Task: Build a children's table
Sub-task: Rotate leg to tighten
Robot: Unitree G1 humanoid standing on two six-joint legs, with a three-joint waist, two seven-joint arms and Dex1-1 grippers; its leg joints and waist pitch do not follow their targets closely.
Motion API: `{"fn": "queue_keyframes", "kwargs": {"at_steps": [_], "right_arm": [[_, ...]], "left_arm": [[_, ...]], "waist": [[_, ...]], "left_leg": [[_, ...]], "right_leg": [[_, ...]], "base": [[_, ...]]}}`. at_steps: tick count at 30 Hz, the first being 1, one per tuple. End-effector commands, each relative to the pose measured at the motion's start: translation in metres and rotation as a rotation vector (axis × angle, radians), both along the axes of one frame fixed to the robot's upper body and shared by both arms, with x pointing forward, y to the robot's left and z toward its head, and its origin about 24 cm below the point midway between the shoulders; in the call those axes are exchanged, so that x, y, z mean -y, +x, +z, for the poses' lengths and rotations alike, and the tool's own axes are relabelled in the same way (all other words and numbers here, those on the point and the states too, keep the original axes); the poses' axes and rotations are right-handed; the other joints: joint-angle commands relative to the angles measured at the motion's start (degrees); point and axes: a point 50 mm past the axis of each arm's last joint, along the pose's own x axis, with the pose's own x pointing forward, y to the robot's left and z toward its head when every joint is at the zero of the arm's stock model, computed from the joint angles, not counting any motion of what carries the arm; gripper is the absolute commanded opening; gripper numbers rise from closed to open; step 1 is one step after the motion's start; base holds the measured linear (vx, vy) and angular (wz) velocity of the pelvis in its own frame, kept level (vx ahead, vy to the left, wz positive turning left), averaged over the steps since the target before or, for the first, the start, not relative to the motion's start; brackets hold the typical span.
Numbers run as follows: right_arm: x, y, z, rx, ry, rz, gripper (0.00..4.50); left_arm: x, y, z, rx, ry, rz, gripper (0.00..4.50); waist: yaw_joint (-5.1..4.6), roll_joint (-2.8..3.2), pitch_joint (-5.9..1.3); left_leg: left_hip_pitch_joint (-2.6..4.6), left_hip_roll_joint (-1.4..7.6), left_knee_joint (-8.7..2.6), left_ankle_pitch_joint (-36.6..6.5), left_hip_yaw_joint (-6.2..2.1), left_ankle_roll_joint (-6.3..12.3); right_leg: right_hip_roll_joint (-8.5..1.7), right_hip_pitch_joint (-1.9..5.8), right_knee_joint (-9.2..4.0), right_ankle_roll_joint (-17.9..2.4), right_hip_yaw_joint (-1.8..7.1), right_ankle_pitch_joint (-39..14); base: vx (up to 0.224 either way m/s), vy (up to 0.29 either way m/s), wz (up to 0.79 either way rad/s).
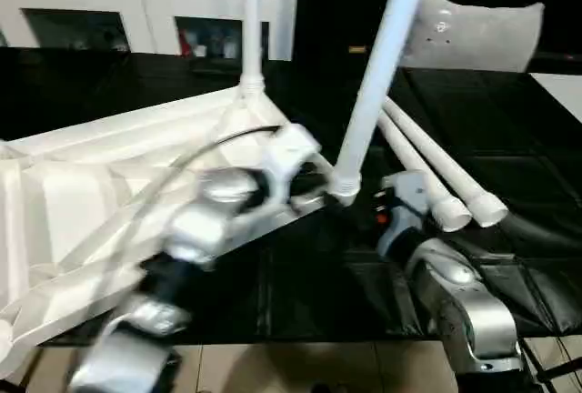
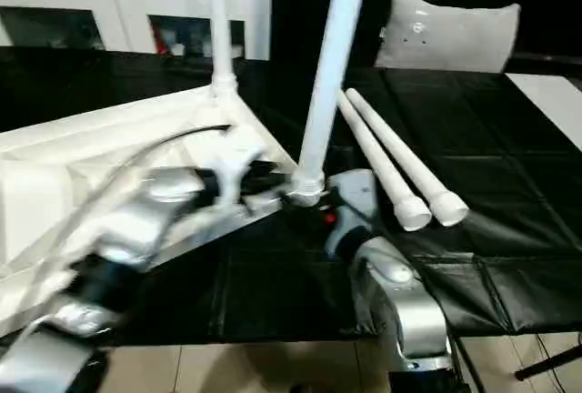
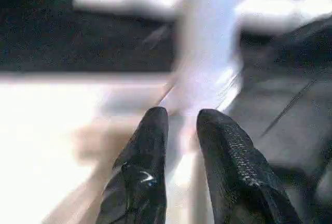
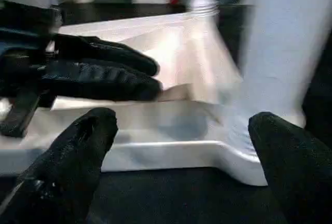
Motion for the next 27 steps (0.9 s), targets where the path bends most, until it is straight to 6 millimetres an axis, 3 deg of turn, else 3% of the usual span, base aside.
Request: {"fn": "queue_keyframes", "kwargs": {"at_steps": [1, 2, 3, 4, 6, 7, 9, 11, 14, 15, 17, 19, 20, 21, 24, 27], "right_arm": [[-0.002, 0.0, 0.007, 0.014, -0.005, 0.082, 4.5], [-0.002, 0.002, 0.008, 0.016, -0.015, 0.106, 4.5], [-0.002, 0.004, 0.008, 0.017, -0.021, 0.118, 4.5], [0.0, 0.008, 0.009, 0.021, -0.035, 0.129, 4.5], [0.005, 0.016, 0.01, 0.029, -0.06, 0.133, 4.5], [0.008, 0.021, 0.011, 0.032, -0.076, 0.136, 4.5], [0.017, 0.034, 0.014, 0.036, -0.134, 0.166, 4.5], [0.024, 0.043, 0.016, 0.038, -0.175, 0.192, 4.5], [0.037, 0.052, 0.018, 0.026, -0.235, 0.237, 4.5], [0.041, 0.055, 0.019, 0.018, -0.25, 0.245, 4.5], [0.064, 0.069, 0.022, -0.005, -0.324, 0.261, 4.5], [0.066, 0.071, 0.023, -0.002, -0.328, 0.251, 4.5], [0.074, 0.084, 0.029, 0.051, -0.345, 0.151, 4.5], [0.074, 0.084, 0.029, 0.051, -0.345, 0.151, 4.5], [0.08, 0.103, 0.039, 0.158, -0.345, -0.068, 4.5], [0.073, 0.1, 0.035, 0.168, -0.318, -0.042, 4.5]], "left_arm": [[-0.021, -0.005, 0.004, -0.005, 0.024, 0.07, 1.14], [-0.03, -0.009, 0.005, -0.005, 0.039, 0.09, 1.14], [-0.035, -0.011, 0.006, -0.003, 0.049, 0.099, 1.14], [-0.042, -0.016, 0.007, -0.004, 0.064, 0.108, 1.14], [-0.051, -0.024, 0.008, -0.018, 0.073, 0.119, 1.14], [-0.055, -0.028, 0.01, -0.026, 0.077, 0.121, 1.33], [-0.062, -0.038, 0.014, -0.043, 0.094, 0.12, 1.43], [-0.065, -0.044, 0.016, -0.048, 0.11, 0.114, 1.53], [-0.064, -0.051, 0.022, -0.057, 0.103, 0.091, 1.8], [-0.064, -0.053, 0.023, -0.059, 0.102, 0.08, 1.85], [-0.062, -0.063, 0.028, -0.078, 0.093, 0.025, 2.0], [-0.062, -0.063, 0.028, -0.08, 0.095, 0.02, 2.21], [-0.062, -0.066, 0.029, -0.087, 0.1, 0.009, 2.26], [-0.062, -0.066, 0.029, -0.087, 0.1, 0.009, 2.26], [-0.064, -0.067, 0.03, -0.083, 0.126, 0.026, 2.57], [-0.069, -0.064, 0.032, -0.073, 0.149, 0.072, 2.73]], "waist": [[0.27, 0.63, -3.91], [0.12, 0.39, -3.84], [0.18, 0.56, -3.92], [0.09, 0.11, -3.97], [0.29, 0.48, -3.98], [0.51, 0.54, -3.8], [0.68, 0.25, -3.8], [0.82, 0.33, -3.68], [1.44, 0.01, -3.73], [1.5, -0.13, -3.94], [1.32, -0.14, -3.65], [1.62, -0.03, -3.55], [1.6, 0.06, -3.56], [1.53, -0.02, -3.65], [1.27, -0.41, -3.84], [1.31, -0.51, -3.93]], "left_leg": [[-0.05, 1.38, -4.16, -13.94, -0.62, 1.81], [0.05, 1.32, -4.08, -13.7, -0.39, 1.92], [0.25, 1.43, -4.07, -13.68, -0.41, 1.83], [-0.15, 1.39, -4.07, -12.46, -0.35, 2.01], [0.04, 1.68, -4.1, -11.27, -0.4, 1.88], [0.42, 1.6, -4.0, -11.33, -0.06, 1.77], [0.2, 1.53, -4.08, -11.7, -0.14, 1.4], [0.26, 1.43, -3.96, -12.45, -0.05, 1.18], [0.25, 1.18, -3.76, -11.87, 0.12, 1.55], [0.19, 1.31, -3.75, -11.48, -0.03, 1.47], [-0.09, 1.3, -3.68, -12.08, -0.05, 1.79], [0.5, 1.2, -3.37, -13.19, 0.25, 1.78], [0.46, 1.11, -3.34, -13.71, 0.22, 1.54], [0.16, 1.16, -3.36, -13.71, 0.06, 1.28], [-0.04, 1.0, -3.21, -12.89, 0.02, 0.44], [-0.09, 0.87, -3.11, -12.83, 0.13, 0.66]], "right_leg": [[-3.42, 3.08, -4.36, -5.41, 2.62, -24.56], [-3.17, 2.8, -4.45, -5.92, 2.7, -23.56], [-3.27, 2.72, -4.18, -6.6, 2.79, -22.71], [-3.2, 2.99, -3.96, -7.24, 2.83, -20.98], [-3.47, 2.92, -3.34, -9.23, 2.99, -18.54], [-3.24, 2.53, -3.58, -9.52, 3.07, -18.17], [-3.3, 2.86, -3.26, -9.76, 3.07, -18.23], [-3.3, 2.86, -3.32, -10.05, 3.1, -19.09], [-3.35, 2.85, -3.55, -8.85, 3.14, -21.16], [-3.5, 3.09, -3.25, -9.24, 3.05, -20.58], [-3.32, 3.07, -3.33, -10.36, 2.9, -20.59], [-3.24, 2.45, -3.7, -10.28, 2.98, -22.18], [-3.2, 2.47, -3.68, -10.01, 2.93, -23.04], [-3.44, 2.66, -3.54, -9.94, 2.82, -23.45], [-3.32, 2.64, -3.41, -9.37, 2.7, -23.74], [-2.99, 2.74, -3.13, -8.46, 2.72, -22.87]], "base": [[0.0, 0.0, 0.0], [0.0, 0.0, 0.0], [0.0, 0.0, 0.0], [0.0, 0.0, 0.0], [0.0, 0.0, 0.0], [0.0, 0.0, 0.0], [0.0, 0.0, 0.0], [0.0, 0.0, 0.0], [0.0, 0.0, 0.0], [0.0, 0.0, 0.0], [0.0, 0.0, 0.0], [0.0, 0.0, 0.0], [0.0, 0.0, 0.0], [0.0, 0.0, 0.0], [0.0, 0.0, 0.0], [0.0, 0.0, 0.0]]}}
